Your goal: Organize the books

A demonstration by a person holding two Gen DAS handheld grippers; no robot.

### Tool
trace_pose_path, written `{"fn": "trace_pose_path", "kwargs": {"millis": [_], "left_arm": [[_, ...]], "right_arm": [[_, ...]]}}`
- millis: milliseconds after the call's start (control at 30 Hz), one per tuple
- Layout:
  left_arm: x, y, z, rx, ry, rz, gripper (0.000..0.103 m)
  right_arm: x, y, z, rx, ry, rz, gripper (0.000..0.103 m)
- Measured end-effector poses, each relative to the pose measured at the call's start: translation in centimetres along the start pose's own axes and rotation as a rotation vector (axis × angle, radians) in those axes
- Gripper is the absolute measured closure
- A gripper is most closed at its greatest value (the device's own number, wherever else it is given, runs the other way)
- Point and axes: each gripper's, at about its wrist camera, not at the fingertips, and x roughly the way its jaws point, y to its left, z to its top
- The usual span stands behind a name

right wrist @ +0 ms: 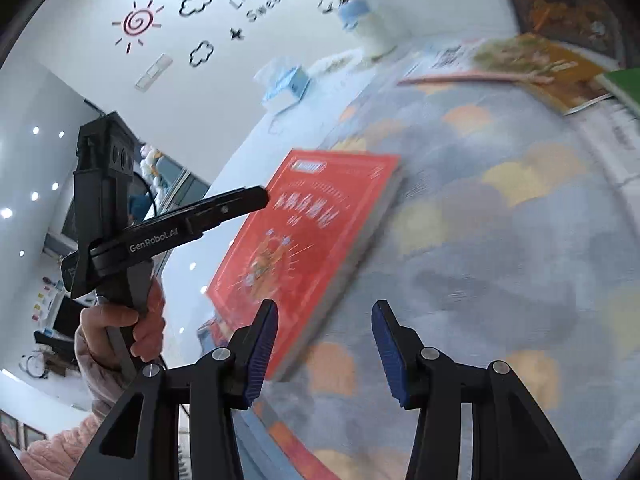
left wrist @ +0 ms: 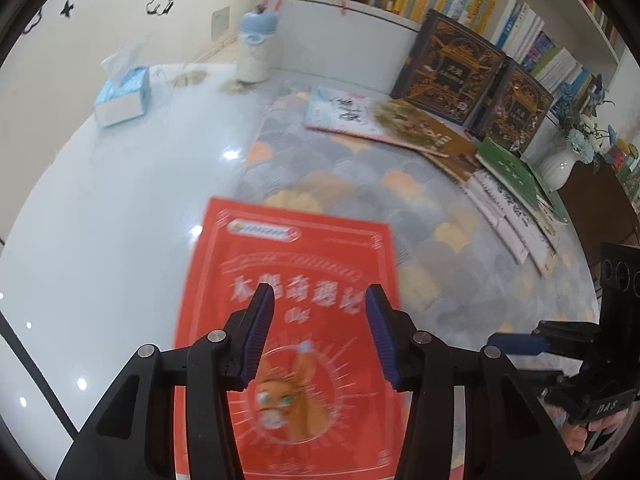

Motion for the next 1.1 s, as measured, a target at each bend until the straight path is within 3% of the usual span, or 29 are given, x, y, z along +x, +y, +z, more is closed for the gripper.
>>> {"fn": "trace_pose_path", "kwargs": {"millis": [167,333,400,533,633,700,833,933,1000,1033,1100], "left_arm": [[0.3,-5.0,3.0,0.037,-0.016,-0.041,0.058],[1.6,-11.8,7.7,0.086,-0.06,-0.114,0.055],[2.4,-14.3,9.4,0.094,-0.076,-0.138,0.054],[5.5,-19.7,13.3,0.054,-0.077,-0.291,0.052],[7.8,-22.9,15.4,0.037,-0.121,-0.296,0.048],[10.2,-24.6,16.5,0.017,-0.123,-0.292,0.048],[16.1,-26.3,17.7,0.005,-0.082,-0.308,0.048],[19.3,-26.7,17.8,0.019,-0.073,-0.289,0.048],[21.2,-26.9,17.5,0.013,-0.028,-0.333,0.048],[22.0,-27.1,17.1,0.022,-0.006,-0.368,0.048],[22.9,-27.7,16.6,0.056,0.008,-0.352,0.047]], "right_arm": [[-5.5,-4.8,0.9,0.061,-0.088,-0.042,0.056],[-12.7,-11.0,2.3,0.168,-0.241,-0.116,0.054],[-15.6,-13.5,2.6,0.216,-0.317,-0.17,0.052],[-19.4,-17.8,2.5,0.268,-0.439,-0.336,0.05],[-20.6,-21.5,1.4,0.32,-0.516,-0.438,0.05],[-20.8,-24.4,0.0,0.397,-0.58,-0.41,0.05],[-19.9,-28.0,-1.0,0.485,-0.596,-0.309,0.05],[-19.9,-28.4,-0.9,0.458,-0.632,-0.286,0.05],[-19.6,-28.2,-0.4,0.428,-0.637,-0.283,0.05],[-19.2,-28.4,-0.1,0.423,-0.631,-0.27,0.05],[-18.0,-28.6,0.5,0.425,-0.589,-0.241,0.049]]}}
